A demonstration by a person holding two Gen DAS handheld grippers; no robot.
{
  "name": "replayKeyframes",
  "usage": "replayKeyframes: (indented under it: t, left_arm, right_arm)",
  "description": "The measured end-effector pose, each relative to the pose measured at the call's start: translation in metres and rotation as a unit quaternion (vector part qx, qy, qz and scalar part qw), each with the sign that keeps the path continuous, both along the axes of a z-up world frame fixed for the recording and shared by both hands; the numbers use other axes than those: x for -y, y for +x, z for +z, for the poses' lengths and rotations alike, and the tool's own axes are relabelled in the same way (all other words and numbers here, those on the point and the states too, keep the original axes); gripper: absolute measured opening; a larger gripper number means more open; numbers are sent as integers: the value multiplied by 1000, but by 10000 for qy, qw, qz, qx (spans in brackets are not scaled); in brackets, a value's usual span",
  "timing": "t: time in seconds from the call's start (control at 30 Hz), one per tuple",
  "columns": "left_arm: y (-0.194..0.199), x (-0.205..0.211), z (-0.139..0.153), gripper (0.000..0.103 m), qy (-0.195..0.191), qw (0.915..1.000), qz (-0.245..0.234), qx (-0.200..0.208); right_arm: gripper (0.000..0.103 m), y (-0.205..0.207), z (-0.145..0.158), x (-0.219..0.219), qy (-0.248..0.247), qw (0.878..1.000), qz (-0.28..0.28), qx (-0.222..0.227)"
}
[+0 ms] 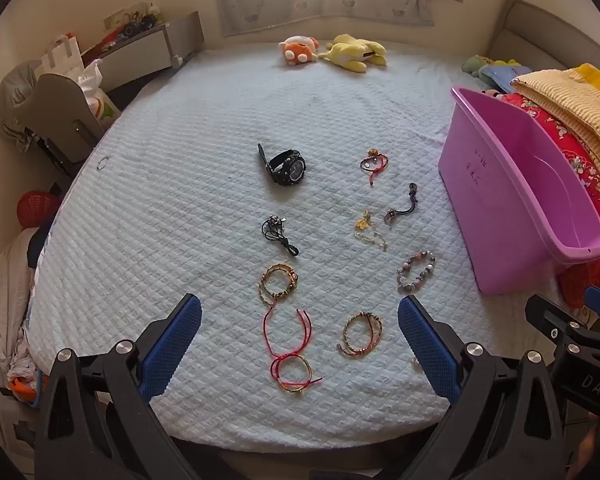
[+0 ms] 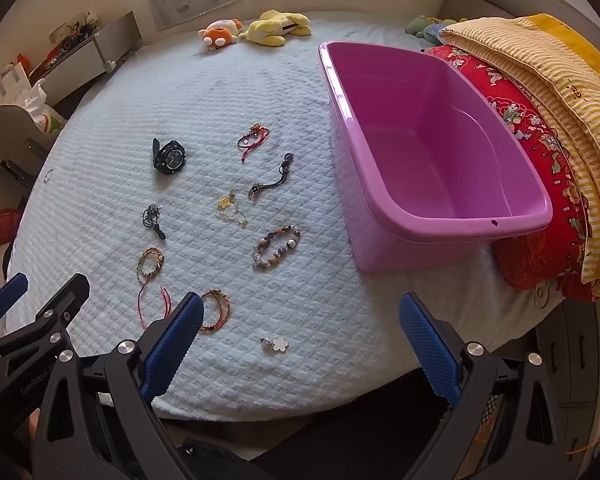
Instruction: Organize jewelry
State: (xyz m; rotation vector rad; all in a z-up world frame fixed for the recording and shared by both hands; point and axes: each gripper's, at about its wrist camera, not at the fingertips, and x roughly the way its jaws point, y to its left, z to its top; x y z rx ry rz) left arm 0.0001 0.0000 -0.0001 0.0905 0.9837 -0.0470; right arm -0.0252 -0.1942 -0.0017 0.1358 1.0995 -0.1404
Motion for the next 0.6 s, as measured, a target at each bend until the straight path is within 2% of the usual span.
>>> replayKeyframes:
  t: [0.6]
  left_arm:
    - [0,0,0,97,-4,10000,-1,-12]
  right_arm:
    - [94,0,-1,0,20,10000,6,3]
